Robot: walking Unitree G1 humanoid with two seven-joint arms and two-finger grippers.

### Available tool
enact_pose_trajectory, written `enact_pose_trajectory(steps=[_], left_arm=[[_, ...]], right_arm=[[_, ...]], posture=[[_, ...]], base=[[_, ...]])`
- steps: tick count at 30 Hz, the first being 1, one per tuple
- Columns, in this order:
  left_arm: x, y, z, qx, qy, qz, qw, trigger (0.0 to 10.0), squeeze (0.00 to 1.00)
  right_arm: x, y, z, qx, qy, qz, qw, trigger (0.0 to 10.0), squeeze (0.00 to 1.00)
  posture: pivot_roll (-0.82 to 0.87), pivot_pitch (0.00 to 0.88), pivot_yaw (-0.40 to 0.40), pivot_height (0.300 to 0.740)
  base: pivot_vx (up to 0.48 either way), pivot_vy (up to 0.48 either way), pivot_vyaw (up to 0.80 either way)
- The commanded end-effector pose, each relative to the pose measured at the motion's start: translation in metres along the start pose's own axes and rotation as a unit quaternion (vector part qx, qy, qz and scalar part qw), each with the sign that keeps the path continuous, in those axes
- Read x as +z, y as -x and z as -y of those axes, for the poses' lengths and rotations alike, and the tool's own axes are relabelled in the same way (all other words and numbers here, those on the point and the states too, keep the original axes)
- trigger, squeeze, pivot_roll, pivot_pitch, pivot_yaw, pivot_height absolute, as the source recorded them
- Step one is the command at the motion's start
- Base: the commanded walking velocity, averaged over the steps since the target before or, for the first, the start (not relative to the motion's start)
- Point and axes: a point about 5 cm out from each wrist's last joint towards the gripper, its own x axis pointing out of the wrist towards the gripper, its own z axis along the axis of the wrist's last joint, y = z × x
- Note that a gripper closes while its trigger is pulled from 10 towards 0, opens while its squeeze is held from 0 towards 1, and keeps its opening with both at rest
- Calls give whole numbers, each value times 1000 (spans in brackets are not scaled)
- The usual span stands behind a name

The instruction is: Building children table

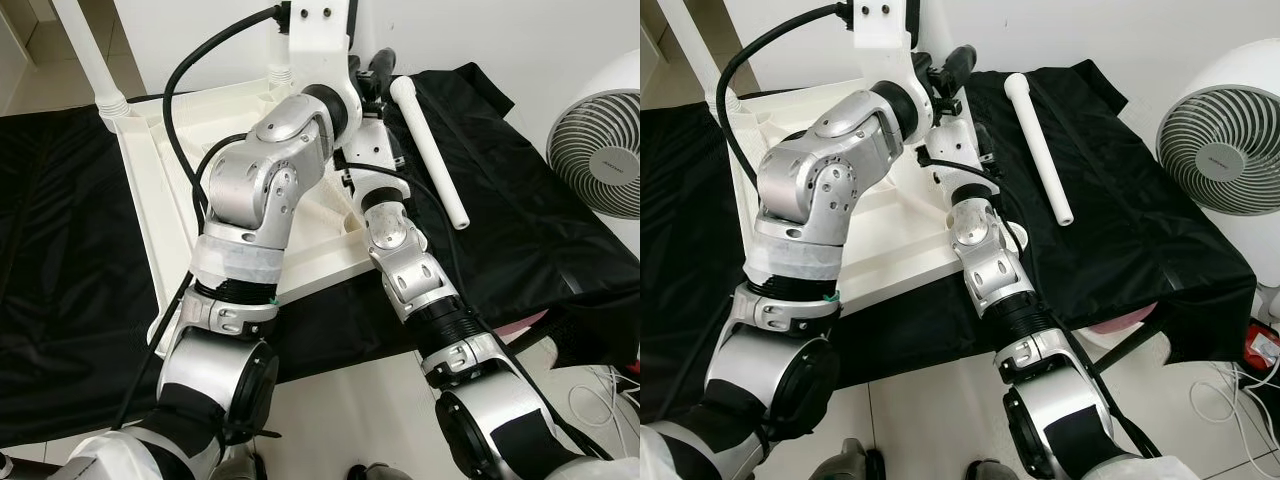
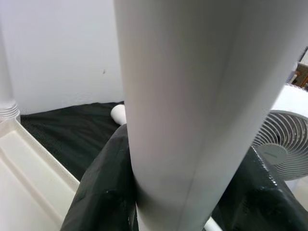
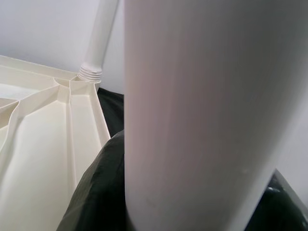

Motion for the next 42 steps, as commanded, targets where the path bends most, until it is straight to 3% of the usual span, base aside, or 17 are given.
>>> enact_pose_trajectory(steps=[1,4,5,6,7,9,10,11,12,15,18,19,28,32,37,40,42], left_arm=[[9,0,6,5,-11,17,1000,10000,0],[10,0,7,4,-13,19,1000,10000,0],[11,0,8,3,-20,22,1000,10000,0],[11,0,8,3,-20,22,1000,10000,0],[11,0,8,3,-20,22,1000,10000,0],[12,1,9,-3,-34,26,999,10000,0],[13,1,12,-22,-32,33,999,10000,702],[13,1,12,-22,-32,33,999,10000,702],[14,3,18,-48,-16,41,998,10000,1000],[16,6,27,-82,4,49,995,10000,1000],[21,8,32,-111,17,67,991,10000,1000],[24,10,33,-124,27,78,989,10000,0],[31,22,22,-136,36,103,985,10000,0],[19,25,-1,-91,-22,82,992,10000,0],[11,27,-10,-76,-46,70,994,10000,0],[-32,36,-43,-25,-116,13,993,10000,0],[-47,39,-53,-11,-130,-6,991,10000,0]], right_arm=[[-4,0,-4,6,8,-8,1000,0,0],[-6,1,-4,7,6,-12,1000,0,0],[-8,1,-5,5,1,-17,1000,1647,0],[-8,1,-5,5,1,-17,1000,1647,0],[-8,1,-5,5,1,-17,1000,10000,0],[-8,0,-4,2,-3,-20,1000,10000,0],[-9,-1,-3,0,-10,-23,1000,10000,0],[-9,-1,-3,0,-10,-23,1000,10000,0],[-9,-1,-2,-1,-19,-25,1000,10000,0],[-10,-2,-1,-4,-40,-31,999,10000,0],[-13,-4,5,-11,-101,-49,994,10000,0],[-14,-5,9,-18,-106,-51,993,10000,0],[-18,-9,29,-49,-125,-55,989,10000,0],[-22,-8,42,-56,-147,-57,986,10000,0],[-23,-7,45,-50,-158,-55,985,10000,0],[-31,-1,52,-33,-195,-57,978,10000,0],[-34,1,55,-27,-203,-58,977,10000,0]], posture=[[-37,87,25,740],[-37,87,25,740],[-37,87,25,740],[-37,87,25,740],[-37,87,25,740],[-37,87,25,740],[-35,84,24,740],[-35,84,24,740],[-35,84,24,740],[-34,85,22,740],[-36,83,25,740],[-37,83,26,740],[-38,80,29,740],[-39,79,27,740],[-40,79,27,740],[-45,77,23,740],[-45,77,23,740]], base=[[0,0,0],[0,0,0],[0,0,0],[0,0,0],[0,0,0],[0,0,0],[0,0,0],[0,0,0],[0,0,0],[0,0,0],[0,0,0],[0,0,0],[0,0,0],[0,0,0],[0,0,0],[0,0,0],[0,0,0]])
